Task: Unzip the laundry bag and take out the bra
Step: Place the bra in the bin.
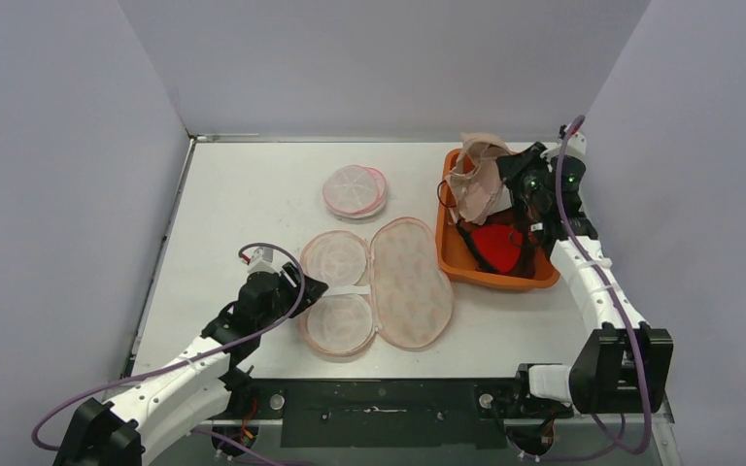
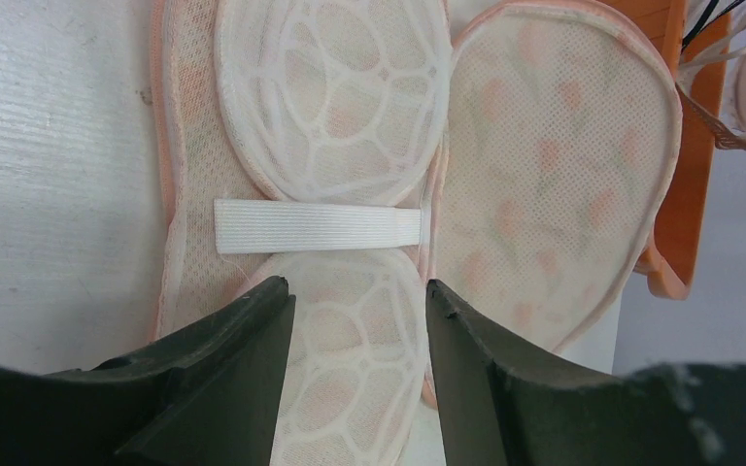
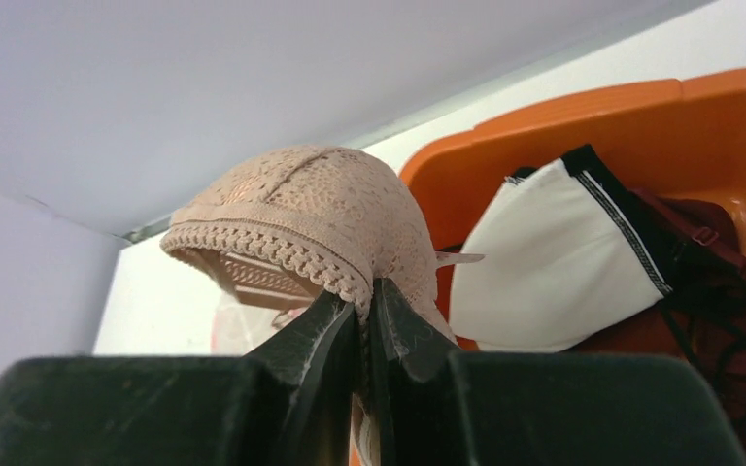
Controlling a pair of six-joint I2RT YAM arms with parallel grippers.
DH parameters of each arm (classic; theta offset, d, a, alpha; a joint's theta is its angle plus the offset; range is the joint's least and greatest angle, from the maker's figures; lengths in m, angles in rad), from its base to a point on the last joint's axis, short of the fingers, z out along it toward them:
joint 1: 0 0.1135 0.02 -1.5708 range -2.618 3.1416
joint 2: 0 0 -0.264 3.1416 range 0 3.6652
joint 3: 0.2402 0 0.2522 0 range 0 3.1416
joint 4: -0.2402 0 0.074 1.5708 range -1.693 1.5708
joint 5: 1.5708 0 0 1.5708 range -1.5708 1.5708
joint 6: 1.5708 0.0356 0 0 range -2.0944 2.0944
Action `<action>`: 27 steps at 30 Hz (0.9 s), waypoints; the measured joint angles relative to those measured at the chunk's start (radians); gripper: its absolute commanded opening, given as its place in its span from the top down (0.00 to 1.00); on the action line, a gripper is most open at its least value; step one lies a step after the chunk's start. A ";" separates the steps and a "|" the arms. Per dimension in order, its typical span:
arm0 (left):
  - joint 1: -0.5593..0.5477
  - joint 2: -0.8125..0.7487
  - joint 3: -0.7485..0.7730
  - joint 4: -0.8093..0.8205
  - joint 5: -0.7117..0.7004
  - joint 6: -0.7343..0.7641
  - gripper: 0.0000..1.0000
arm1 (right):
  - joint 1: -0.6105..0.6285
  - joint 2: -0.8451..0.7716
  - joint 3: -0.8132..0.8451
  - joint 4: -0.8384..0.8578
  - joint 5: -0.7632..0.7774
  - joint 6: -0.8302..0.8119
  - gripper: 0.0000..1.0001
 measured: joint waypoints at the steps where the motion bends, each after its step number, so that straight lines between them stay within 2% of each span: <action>1: 0.000 -0.001 0.000 0.000 0.001 -0.001 0.50 | -0.002 -0.017 0.006 -0.005 -0.009 0.013 0.95; 8: 0.000 -0.009 0.000 0.000 0.016 -0.008 0.49 | -0.094 -0.028 -0.068 0.020 -0.053 0.122 0.95; 15: 0.000 0.021 0.000 0.019 0.028 -0.014 0.49 | -0.150 0.085 -0.177 -0.001 -0.064 0.169 0.95; 16: 0.000 0.033 0.000 0.026 0.031 -0.014 0.49 | -0.151 0.095 -0.178 -0.009 -0.061 0.169 0.90; 17: 0.000 0.046 0.000 0.033 0.034 -0.014 0.49 | -0.153 0.098 -0.178 -0.018 -0.055 0.169 0.80; 21: 0.000 0.091 0.000 0.047 0.049 -0.013 0.49 | -0.148 0.081 -0.176 -0.039 0.003 0.160 0.34; 24: 0.000 0.101 0.000 0.048 0.053 -0.012 0.49 | -0.120 0.050 -0.156 -0.086 0.087 0.135 0.22; 27: 0.000 0.097 0.000 0.046 0.052 -0.005 0.49 | -0.067 0.011 -0.109 -0.146 0.185 0.107 0.20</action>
